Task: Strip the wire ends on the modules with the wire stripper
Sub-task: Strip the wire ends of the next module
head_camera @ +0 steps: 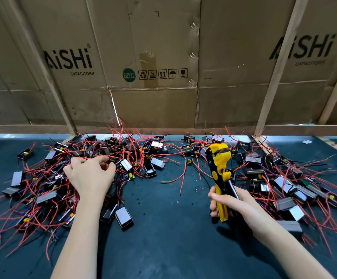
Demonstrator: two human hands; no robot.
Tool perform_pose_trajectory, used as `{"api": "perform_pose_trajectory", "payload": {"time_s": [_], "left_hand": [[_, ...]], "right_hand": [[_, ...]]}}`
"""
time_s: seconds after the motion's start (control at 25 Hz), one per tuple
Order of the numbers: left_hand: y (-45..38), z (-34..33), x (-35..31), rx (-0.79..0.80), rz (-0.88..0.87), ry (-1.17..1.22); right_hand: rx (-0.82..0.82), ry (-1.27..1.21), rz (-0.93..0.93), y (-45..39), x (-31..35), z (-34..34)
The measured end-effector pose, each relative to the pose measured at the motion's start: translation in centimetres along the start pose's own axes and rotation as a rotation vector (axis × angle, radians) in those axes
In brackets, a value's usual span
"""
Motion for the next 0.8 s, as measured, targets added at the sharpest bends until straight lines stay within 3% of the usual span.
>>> {"api": "perform_pose_trajectory", "payload": {"time_s": [0.2, 0.32, 0.4, 0.48, 0.56, 0.64, 0.8], "left_hand": [[0.5, 4.8, -2.0, -0.358, -0.132, 0.158], [0.9, 5.7, -4.2, -0.332, -0.288, 0.481], [0.7, 4.5, -4.5, -0.117, -0.158, 0.929], [1.1, 2.6, -5.5, 0.172, 0.082, 1.464], [2.5, 0.9, -7.8, 0.462, 0.232, 1.754], [4.6, -0.2, -10.2, 0.713, 0.218, 1.751], [10.3, -1.9, -13.8, 1.12, 0.008, 1.441]], "right_hand": [[0.002, 0.004, 0.002, 0.0, -0.1, 0.0], [-0.006, -0.004, -0.004, -0.1, -0.2, 0.1], [-0.011, -0.005, -0.01, -0.1, -0.3, 0.1], [-0.01, -0.009, -0.011, -0.2, -0.4, 0.1], [-0.006, -0.011, -0.01, -0.2, -0.5, 0.2], [-0.001, -0.007, -0.008, -0.2, -0.4, 0.2], [-0.069, -0.003, 0.049, 0.1, 0.4, 0.8]]}}
Point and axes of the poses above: each hand's wrist, its own y-axis away from the middle knuckle, its own z-axis out of the back of the hand, x = y × z, the point moved 10 cm from there along -y, towards the middle knuckle, and after that the axes turned 7 degrees about -x, right-handed, at the moved point
